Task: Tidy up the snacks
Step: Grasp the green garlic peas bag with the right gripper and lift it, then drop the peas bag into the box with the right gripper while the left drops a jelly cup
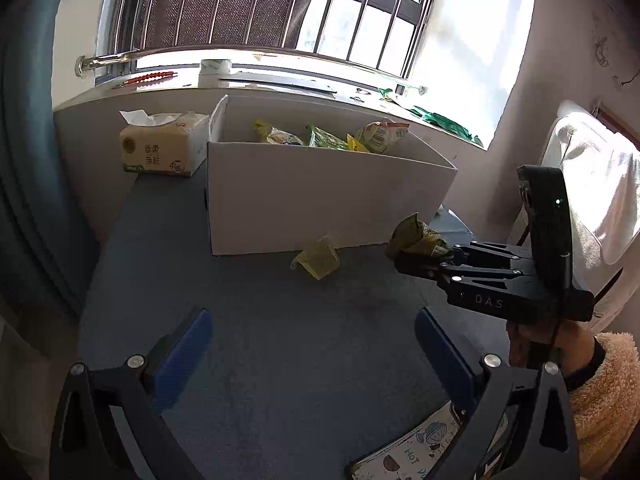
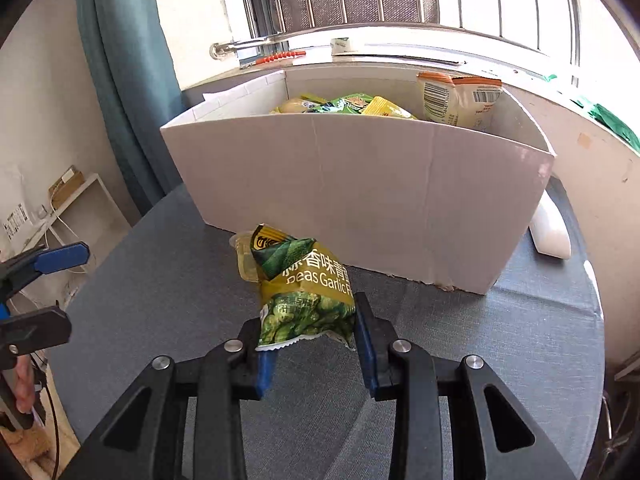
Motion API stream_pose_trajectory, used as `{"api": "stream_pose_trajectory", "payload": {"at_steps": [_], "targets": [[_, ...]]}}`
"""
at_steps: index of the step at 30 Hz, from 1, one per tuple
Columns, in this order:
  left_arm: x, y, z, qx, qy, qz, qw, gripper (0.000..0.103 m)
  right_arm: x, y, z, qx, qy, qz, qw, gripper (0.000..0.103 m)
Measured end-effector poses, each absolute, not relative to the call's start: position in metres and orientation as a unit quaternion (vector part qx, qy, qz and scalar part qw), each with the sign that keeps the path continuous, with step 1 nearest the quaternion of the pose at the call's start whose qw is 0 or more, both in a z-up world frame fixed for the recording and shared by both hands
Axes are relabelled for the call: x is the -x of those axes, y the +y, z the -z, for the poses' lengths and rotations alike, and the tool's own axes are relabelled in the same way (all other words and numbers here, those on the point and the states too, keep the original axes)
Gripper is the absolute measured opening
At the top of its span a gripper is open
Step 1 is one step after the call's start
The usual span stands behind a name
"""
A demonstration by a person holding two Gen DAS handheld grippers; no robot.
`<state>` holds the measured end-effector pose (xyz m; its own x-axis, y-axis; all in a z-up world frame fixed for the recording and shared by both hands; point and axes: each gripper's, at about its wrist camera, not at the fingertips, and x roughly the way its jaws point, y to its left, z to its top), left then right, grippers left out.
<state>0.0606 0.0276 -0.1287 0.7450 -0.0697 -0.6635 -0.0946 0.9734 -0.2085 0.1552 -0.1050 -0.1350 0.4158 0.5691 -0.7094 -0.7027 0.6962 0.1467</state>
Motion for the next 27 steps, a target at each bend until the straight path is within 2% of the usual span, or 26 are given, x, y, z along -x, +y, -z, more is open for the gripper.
{"api": "stream_pose_trajectory", "payload": {"at_steps": [6,9,15,16,17,18,19,20,21,27], "targets": [[-0.12,0.01,0.151,0.055,0.406,-0.017,0.912,0.103,-0.127,-0.153,0.108,-0.006,0.368,-0.39,0.844,0.037],[-0.147,0.007,0.161,0.065,0.416,-0.008,0.907,0.103,-0.107,-0.177,0.097,-0.036,0.353,-0.386,0.852,0.037],[-0.184,0.002,0.179,0.048,0.435,-0.033,0.899,0.1,-0.091,-0.211,0.102,-0.079,0.349,-0.37,0.858,0.037],[-0.188,0.002,0.182,0.05,0.44,-0.033,0.896,0.098,-0.091,-0.214,0.105,-0.083,0.35,-0.367,0.858,0.037],[-0.191,0.002,0.184,0.053,0.441,-0.026,0.895,0.089,-0.091,-0.216,0.107,-0.088,0.353,-0.366,0.857,0.037],[-0.194,0.002,0.186,0.051,0.444,-0.022,0.894,0.074,-0.091,-0.219,0.109,-0.094,0.355,-0.365,0.855,0.037],[-0.196,0.001,0.189,0.045,0.45,-0.025,0.891,0.067,-0.092,-0.222,0.112,-0.098,0.358,-0.364,0.854,0.037],[-0.196,-0.001,0.19,0.03,0.445,-0.029,0.894,0.055,-0.093,-0.223,0.114,-0.101,0.361,-0.363,0.853,0.037],[-0.194,-0.004,0.19,0.019,0.441,-0.02,0.897,0.05,-0.094,-0.224,0.115,-0.103,0.362,-0.362,0.853,0.037],[-0.168,0.002,0.176,0.052,0.405,0.011,0.913,0.05,-0.095,-0.228,0.117,-0.109,0.361,-0.363,0.852,0.037]]}}
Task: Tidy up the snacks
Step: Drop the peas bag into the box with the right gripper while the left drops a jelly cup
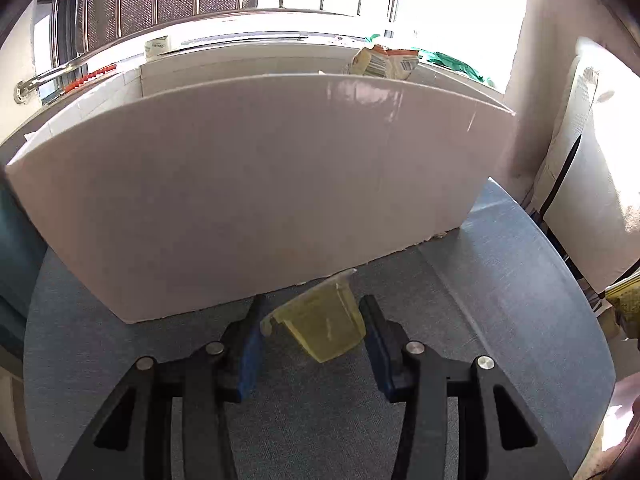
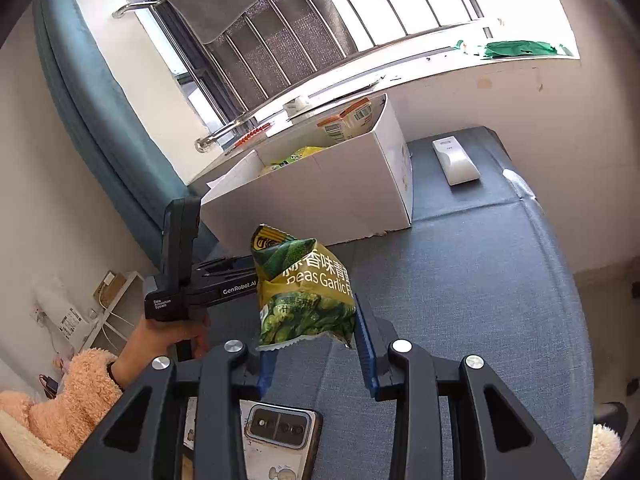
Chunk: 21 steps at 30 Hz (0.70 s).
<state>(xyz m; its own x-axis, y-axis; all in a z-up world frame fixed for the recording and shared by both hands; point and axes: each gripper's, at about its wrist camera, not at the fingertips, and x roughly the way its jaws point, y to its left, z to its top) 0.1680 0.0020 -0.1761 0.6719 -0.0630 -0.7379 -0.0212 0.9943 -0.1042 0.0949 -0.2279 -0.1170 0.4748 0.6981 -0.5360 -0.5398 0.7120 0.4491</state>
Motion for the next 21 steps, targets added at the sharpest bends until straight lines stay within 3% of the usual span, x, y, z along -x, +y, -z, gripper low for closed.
{"api": "stream_pose_trajectory", "payload": {"at_steps": [11,21], "targets": [[-0.102,0.033,0.069,0.087,0.282,0.039,0.955,0.05,-0.112,-0.209,0.088,-0.115,0.339,-0.389,0.848,0.037],[-0.185,0.075,0.024,0.097,0.272,0.016,0.957,0.05,-0.226,-0.158,0.032,-0.084,0.339,-0.364,0.864,0.037]]}}
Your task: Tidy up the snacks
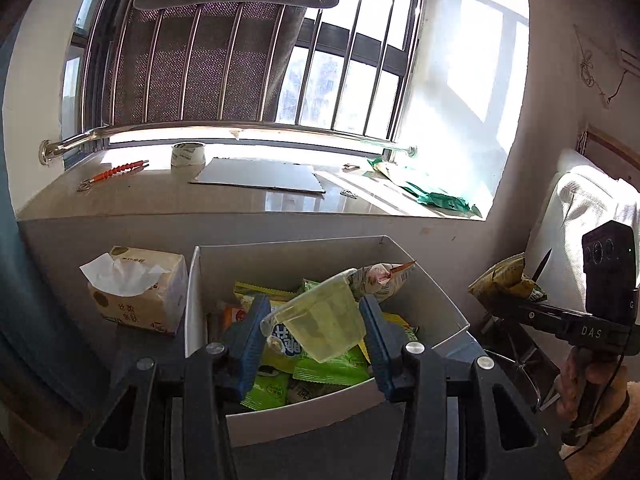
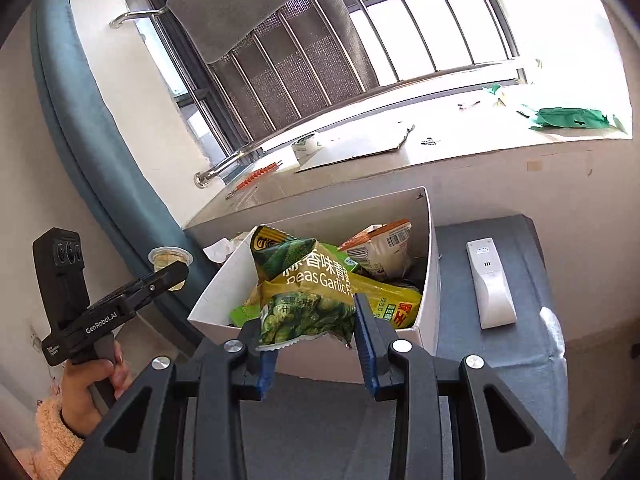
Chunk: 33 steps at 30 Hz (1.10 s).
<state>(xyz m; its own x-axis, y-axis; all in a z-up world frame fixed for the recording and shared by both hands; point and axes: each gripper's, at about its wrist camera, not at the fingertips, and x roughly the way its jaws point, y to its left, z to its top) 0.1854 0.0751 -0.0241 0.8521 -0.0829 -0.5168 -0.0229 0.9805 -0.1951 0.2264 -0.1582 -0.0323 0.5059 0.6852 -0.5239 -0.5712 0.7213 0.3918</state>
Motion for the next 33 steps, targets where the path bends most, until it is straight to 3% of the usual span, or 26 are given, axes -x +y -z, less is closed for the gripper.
{"api": "stream_pose_trajectory", "payload": {"at_steps": [6,7,8,9,10,11,23,33], "targets": [[-0.234,0.089,0.036,0.091,0.301,-0.002,0.949,0.051,-0.284,-0.13,0.041,-0.047,0.376,-0.332,0.864,0.038],[-0.238,0.091,0.039,0.091,0.303,-0.009,0.949,0.051,-0.288,-0.127,0.041,-0.041,0.377,-0.328,0.865,0.042],[-0.242,0.094,0.041,0.095,0.315,-0.012,0.944,0.06,-0.292,-0.124,0.043,-0.032,0.382,-0.325,0.865,0.053],[-0.245,0.097,0.045,0.103,0.33,-0.02,0.938,0.09,-0.295,-0.122,0.045,-0.023,0.386,-0.319,0.865,0.065],[-0.245,0.1,0.046,0.111,0.335,-0.028,0.935,0.103,-0.297,-0.122,0.046,-0.019,0.386,-0.31,0.868,0.097],[-0.242,0.102,0.046,0.114,0.329,-0.029,0.937,0.103,-0.296,-0.124,0.046,-0.021,0.381,-0.303,0.873,0.103],[-0.183,0.071,0.012,0.019,0.237,-0.118,0.964,0.103,-0.241,-0.111,0.014,0.07,0.279,-0.242,0.927,0.103],[-0.115,0.042,-0.007,0.041,0.24,-0.095,0.965,0.103,-0.167,-0.119,-0.012,0.029,0.263,-0.322,0.909,0.103]]}}
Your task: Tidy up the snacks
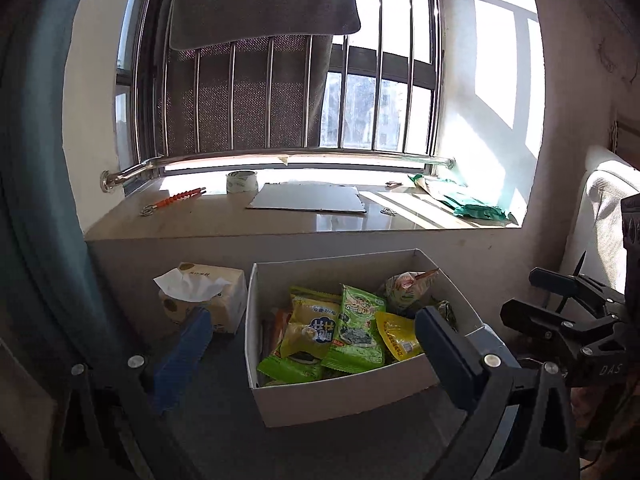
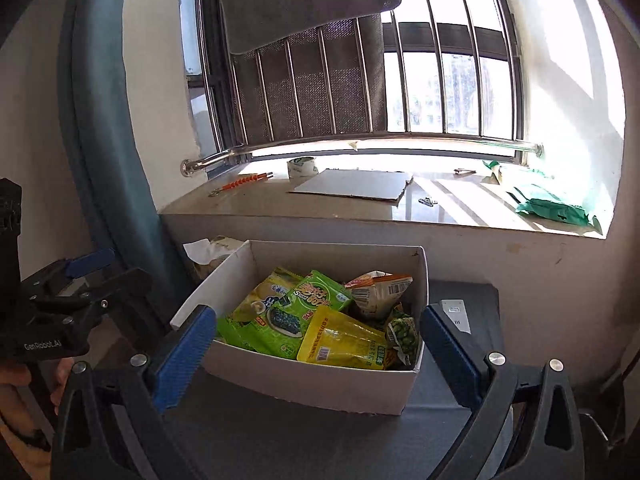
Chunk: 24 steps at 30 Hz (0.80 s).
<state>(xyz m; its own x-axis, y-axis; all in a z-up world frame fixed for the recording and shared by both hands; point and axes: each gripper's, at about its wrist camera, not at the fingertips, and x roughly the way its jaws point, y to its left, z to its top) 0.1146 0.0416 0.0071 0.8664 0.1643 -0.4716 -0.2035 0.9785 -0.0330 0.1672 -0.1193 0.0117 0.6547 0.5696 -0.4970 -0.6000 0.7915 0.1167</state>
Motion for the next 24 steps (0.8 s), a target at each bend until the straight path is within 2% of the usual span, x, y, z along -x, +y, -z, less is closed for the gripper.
{"api": "stream_pose_trajectory", "payload": {"at_steps": [13,24], "targets": [[-0.001,0.003,0.01,0.082,0.251,-0.097,0.96,0.103,-0.048,-0.163,-0.005,0.015,0.259,-0.314,0.913,0.103],[0.008,-0.009,0.004,0.078,0.249,-0.081,0.962,0.103,-0.033,-0.167,-0.011,0.012,0.253,-0.321,0.912,0.103]]}}
